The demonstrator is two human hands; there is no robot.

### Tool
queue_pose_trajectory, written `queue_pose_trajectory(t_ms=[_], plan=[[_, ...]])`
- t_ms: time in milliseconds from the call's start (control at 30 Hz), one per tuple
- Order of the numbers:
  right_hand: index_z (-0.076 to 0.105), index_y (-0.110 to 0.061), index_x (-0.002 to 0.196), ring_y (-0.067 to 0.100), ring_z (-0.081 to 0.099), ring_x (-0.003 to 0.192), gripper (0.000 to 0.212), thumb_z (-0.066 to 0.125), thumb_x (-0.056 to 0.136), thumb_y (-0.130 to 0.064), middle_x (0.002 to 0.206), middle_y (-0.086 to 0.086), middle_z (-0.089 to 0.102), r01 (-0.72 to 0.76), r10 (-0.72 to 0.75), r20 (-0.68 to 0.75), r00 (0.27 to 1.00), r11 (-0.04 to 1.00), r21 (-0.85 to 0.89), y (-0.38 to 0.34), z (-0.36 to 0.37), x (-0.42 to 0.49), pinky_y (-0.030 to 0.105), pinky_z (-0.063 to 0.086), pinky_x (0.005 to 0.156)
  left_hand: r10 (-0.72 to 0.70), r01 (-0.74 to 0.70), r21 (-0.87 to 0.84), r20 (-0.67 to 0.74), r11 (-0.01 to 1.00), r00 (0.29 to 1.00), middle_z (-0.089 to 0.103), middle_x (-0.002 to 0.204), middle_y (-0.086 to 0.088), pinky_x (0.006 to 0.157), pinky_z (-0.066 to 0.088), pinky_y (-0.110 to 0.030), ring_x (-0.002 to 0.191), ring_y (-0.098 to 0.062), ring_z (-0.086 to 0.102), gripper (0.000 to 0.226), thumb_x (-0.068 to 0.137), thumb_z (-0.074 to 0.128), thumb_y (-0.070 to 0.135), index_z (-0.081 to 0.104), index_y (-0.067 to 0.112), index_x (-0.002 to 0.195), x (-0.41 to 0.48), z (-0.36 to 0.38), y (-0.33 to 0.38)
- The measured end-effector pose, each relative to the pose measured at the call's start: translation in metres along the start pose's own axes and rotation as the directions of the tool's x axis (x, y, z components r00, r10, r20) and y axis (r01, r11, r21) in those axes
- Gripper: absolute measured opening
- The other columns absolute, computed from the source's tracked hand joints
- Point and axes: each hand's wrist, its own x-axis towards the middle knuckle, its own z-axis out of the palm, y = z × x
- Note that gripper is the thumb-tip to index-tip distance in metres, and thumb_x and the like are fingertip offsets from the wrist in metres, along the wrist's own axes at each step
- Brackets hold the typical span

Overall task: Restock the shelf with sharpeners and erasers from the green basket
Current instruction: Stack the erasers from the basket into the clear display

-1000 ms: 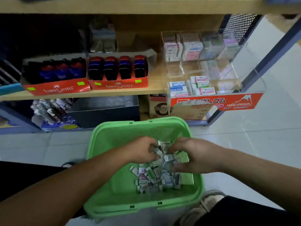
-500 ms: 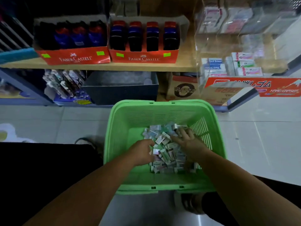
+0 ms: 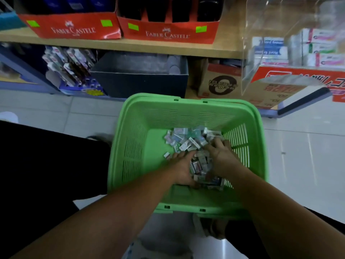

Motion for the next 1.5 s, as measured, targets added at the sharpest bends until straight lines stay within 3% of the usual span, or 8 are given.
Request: queue_pose_trajectory(t_ms=[200, 367, 600, 867, 1033, 1133, 1267, 1500], plan=[[0.018, -0.032, 0.164, 0.035, 0.016, 0.152, 0.112, 0.089, 0.077, -0.035, 0.169, 0.002, 0.023, 0.026, -0.015, 0.137, 0.990, 0.996, -0.082, -0.005, -0.002, 0.012, 0.049, 0.040, 0.117, 0.028, -0.023, 0.071, -0.079, 0.997, 0.996, 0.055, 0.145, -0.012, 0.109, 0.046, -0.052, 0.132, -0.039, 0.051, 0.124, 0.058, 0.097, 0.045, 0.019, 0.036, 0.154, 0.008, -0.002, 0.005], [0.013, -0.024, 0.163, 0.034, 0.016, 0.157, 0.109, 0.085, 0.082, -0.034, 0.169, 0.005, 0.023, 0.081, -0.035, 0.210, 0.977, 0.973, -0.215, -0.018, -0.005, 0.015, 0.058, 0.034, 0.120, 0.069, -0.063, 0.066, -0.091, 0.996, 0.993, 0.057, 0.143, -0.006, 0.112, 0.040, -0.049, 0.132, -0.032, 0.047, 0.105, 0.065, 0.092, 0.044, 0.030, 0.031, 0.149, 0.009, -0.008, 0.002], [0.053, -0.034, 0.142, 0.033, 0.025, 0.146, 0.083, 0.094, 0.070, -0.029, 0.158, -0.002, 0.020, -0.011, 0.003, 0.086, 0.996, 0.995, 0.096, -0.004, -0.001, 0.008, 0.047, 0.040, 0.119, 0.067, -0.066, 0.040, -0.037, 0.997, 0.997, 0.048, 0.151, -0.006, 0.109, 0.045, -0.050, 0.134, -0.032, 0.049, 0.117, 0.057, 0.094, 0.051, 0.030, 0.040, 0.154, 0.019, -0.005, 0.003], [0.060, -0.036, 0.135, 0.030, 0.053, 0.128, 0.084, 0.098, 0.060, -0.037, 0.147, -0.001, 0.046, -0.038, 0.012, 0.160, 0.987, 0.986, 0.159, 0.002, -0.005, 0.016, 0.044, 0.049, 0.109, 0.048, -0.057, -0.271, -0.038, 0.961, 0.998, 0.057, 0.143, -0.002, 0.104, 0.053, -0.044, 0.126, -0.026, 0.058, 0.098, 0.064, 0.098, 0.030, 0.045, 0.022, 0.146, 0.020, -0.001, -0.005], [0.057, -0.034, 0.137, 0.018, 0.066, 0.097, 0.059, 0.085, 0.085, -0.031, 0.121, 0.002, 0.064, -0.120, 0.057, 0.188, 0.981, 0.931, 0.344, -0.002, -0.011, 0.019, 0.029, 0.057, 0.074, -0.004, -0.047, -0.514, -0.096, 0.857, 0.995, 0.063, 0.114, 0.008, 0.099, 0.055, -0.040, 0.109, -0.020, 0.064, 0.055, 0.084, 0.084, 0.017, 0.056, 0.021, 0.132, 0.017, -0.014, -0.004], [0.055, -0.035, 0.134, 0.012, 0.065, 0.081, 0.045, 0.075, 0.095, -0.023, 0.112, 0.003, 0.064, -0.133, 0.042, 0.202, 0.978, 0.879, 0.459, -0.009, -0.015, 0.021, 0.019, 0.050, 0.056, 0.034, -0.077, -0.513, -0.094, 0.855, 0.995, 0.071, 0.109, 0.004, 0.086, 0.062, -0.039, 0.097, -0.020, 0.071, 0.045, 0.094, 0.072, 0.009, 0.059, 0.023, 0.134, 0.016, -0.023, -0.002], [0.049, -0.039, 0.126, 0.025, 0.071, 0.096, 0.037, 0.067, 0.101, -0.019, 0.106, 0.000, 0.062, -0.149, 0.039, 0.182, 0.983, 0.750, 0.644, -0.022, -0.020, 0.018, 0.042, 0.065, 0.081, 0.000, -0.073, -0.545, -0.133, 0.835, 0.991, 0.068, 0.094, 0.002, 0.053, 0.048, -0.014, 0.065, -0.005, 0.058, 0.037, 0.100, 0.062, 0.001, 0.060, 0.013, 0.135, 0.008, -0.028, -0.005], [0.054, -0.013, 0.131, 0.026, 0.067, 0.091, 0.036, 0.067, 0.097, -0.006, 0.112, 0.013, 0.067, -0.180, 0.082, 0.170, 0.982, 0.678, 0.713, -0.027, -0.048, 0.009, 0.036, 0.059, 0.075, -0.074, -0.067, -0.666, -0.181, 0.743, 0.981, 0.064, 0.114, -0.005, 0.075, 0.065, -0.049, 0.079, -0.023, 0.069, 0.042, 0.098, 0.062, -0.005, 0.063, 0.019, 0.133, -0.006, -0.057, -0.011]])
